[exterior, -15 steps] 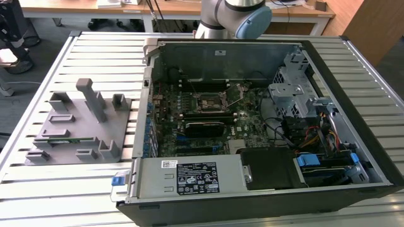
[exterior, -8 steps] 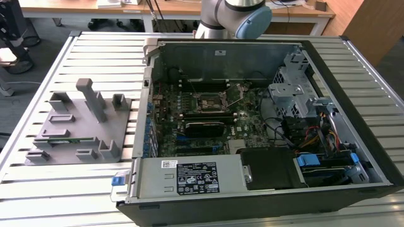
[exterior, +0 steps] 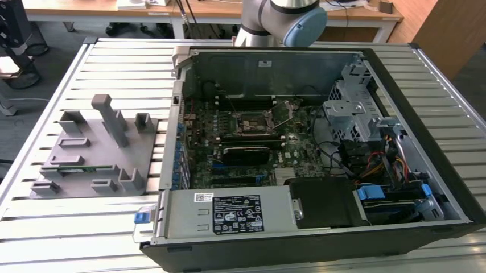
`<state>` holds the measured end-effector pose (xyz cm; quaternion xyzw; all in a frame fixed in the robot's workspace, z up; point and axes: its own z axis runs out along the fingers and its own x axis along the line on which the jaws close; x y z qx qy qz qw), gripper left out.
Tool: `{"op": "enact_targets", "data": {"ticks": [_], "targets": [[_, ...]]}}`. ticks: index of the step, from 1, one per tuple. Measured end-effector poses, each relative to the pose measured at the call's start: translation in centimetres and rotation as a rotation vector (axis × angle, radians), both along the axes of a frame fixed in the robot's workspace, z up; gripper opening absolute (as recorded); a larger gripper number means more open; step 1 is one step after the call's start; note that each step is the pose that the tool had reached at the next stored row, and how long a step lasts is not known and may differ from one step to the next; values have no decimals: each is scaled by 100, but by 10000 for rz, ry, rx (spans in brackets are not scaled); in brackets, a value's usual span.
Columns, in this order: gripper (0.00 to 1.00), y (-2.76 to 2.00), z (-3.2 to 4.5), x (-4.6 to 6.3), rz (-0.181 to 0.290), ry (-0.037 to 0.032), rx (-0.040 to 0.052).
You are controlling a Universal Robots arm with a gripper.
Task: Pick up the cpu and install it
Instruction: 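Pick up the cpu and move it towards the insertion slot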
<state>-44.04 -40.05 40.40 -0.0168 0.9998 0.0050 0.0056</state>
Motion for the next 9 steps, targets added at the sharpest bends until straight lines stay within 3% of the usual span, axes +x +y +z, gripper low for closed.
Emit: {"op": "enact_targets", "data": {"ticks": [9], "targets": [[54,0,5,18,1,9,-1]]}}
